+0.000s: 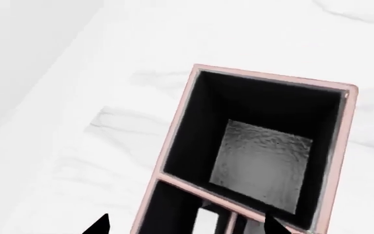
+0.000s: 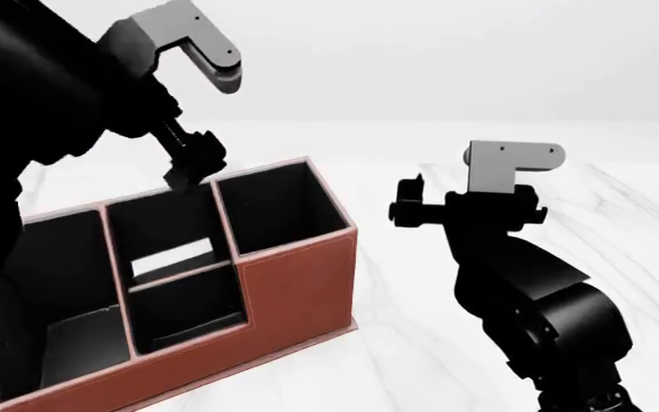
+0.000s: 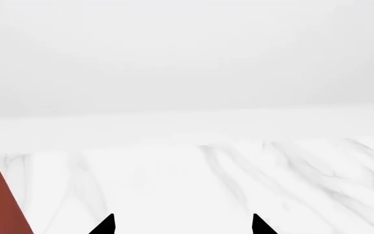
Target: Pick up the book and place it in the front compartment of the caddy.
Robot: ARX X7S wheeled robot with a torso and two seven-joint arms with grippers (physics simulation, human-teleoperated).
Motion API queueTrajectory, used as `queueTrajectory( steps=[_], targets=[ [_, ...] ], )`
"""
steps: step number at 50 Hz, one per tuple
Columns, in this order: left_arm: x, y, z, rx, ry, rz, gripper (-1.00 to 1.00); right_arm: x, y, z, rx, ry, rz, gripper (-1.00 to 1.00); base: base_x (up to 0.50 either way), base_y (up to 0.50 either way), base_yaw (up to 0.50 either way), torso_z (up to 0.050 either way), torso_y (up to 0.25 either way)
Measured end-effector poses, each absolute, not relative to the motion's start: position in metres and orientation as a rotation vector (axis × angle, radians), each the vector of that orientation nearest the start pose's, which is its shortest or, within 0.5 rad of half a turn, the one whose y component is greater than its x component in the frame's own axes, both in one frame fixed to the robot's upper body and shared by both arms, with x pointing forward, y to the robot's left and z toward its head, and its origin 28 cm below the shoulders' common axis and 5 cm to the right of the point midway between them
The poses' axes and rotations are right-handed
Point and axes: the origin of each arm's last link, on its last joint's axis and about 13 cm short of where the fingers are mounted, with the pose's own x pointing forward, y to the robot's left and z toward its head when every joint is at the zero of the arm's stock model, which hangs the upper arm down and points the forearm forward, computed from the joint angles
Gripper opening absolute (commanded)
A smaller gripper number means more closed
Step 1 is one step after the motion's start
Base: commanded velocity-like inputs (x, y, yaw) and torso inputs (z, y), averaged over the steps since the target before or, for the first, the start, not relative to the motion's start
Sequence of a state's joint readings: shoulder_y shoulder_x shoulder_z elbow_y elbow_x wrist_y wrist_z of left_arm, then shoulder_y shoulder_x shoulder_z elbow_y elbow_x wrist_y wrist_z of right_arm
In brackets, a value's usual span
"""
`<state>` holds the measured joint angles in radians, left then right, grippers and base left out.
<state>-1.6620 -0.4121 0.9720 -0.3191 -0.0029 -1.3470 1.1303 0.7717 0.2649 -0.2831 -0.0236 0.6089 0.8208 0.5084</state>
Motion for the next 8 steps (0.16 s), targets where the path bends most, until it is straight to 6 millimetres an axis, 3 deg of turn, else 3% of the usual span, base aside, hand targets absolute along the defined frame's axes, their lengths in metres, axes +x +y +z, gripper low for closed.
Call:
queueTrajectory(
  steps=[8],
  targets=[
    [0.325, 0.255, 0.331, 0.527, 0.421, -0.639, 1.0, 0.319, -0.091, 0.177, 0.006, 0.093, -0.077, 1.0, 0.0, 0.0, 0.0, 0.0, 0.0]
  ],
)
